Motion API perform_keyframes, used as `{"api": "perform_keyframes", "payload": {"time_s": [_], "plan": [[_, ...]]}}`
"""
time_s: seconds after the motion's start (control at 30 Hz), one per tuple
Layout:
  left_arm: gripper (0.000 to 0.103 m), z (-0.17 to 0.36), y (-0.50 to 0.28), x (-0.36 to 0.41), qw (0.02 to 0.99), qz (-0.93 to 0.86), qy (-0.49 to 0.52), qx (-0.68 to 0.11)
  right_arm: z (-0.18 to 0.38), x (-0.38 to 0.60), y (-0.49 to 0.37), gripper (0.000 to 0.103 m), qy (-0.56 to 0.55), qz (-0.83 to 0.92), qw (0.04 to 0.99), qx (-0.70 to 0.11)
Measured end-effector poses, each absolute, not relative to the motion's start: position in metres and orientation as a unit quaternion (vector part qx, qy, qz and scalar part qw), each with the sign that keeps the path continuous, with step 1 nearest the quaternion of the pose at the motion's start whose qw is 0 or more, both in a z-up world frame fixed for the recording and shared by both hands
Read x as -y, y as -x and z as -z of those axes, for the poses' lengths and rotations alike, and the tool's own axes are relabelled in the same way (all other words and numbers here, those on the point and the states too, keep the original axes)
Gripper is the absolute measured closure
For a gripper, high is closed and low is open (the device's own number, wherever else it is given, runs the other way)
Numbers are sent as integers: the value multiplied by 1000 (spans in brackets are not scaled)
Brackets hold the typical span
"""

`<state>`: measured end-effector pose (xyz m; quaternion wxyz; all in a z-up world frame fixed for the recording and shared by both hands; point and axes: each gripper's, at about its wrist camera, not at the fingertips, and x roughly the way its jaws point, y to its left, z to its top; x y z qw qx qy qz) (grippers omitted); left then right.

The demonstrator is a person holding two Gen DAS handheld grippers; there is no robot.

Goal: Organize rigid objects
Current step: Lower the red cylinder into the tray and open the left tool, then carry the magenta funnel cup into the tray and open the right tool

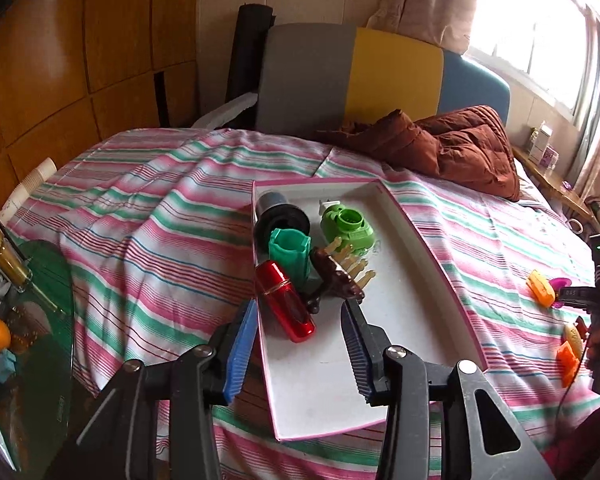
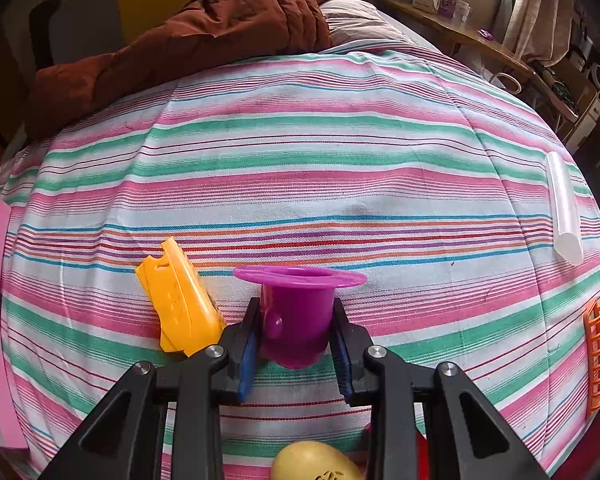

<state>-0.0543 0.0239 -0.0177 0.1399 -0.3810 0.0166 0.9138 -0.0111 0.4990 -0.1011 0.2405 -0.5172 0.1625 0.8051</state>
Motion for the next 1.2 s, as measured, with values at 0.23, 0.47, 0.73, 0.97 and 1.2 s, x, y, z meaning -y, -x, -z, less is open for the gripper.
{"api": "perform_keyframes", "payload": {"time_s": [0.23,0.47,0.73,0.97,1.2], "plan": [[53,13,46,-28,145,-914,378,-22,99,-498,11,72,517,-805,240,-165],[53,16,40,-29,143,-913,381,-24,92,-501,8,72,500,-811,247,-175],[53,22,41,-27,140,-911,387,-25,62,-478,7,72,438,-861,194,-172],[53,28,44,-23,140,-909,393,-19,41,-412,28,72,430,-889,86,-135],[53,34,46,-16,136,-908,397,-13,23,-309,60,72,431,-899,-30,-73]]}}
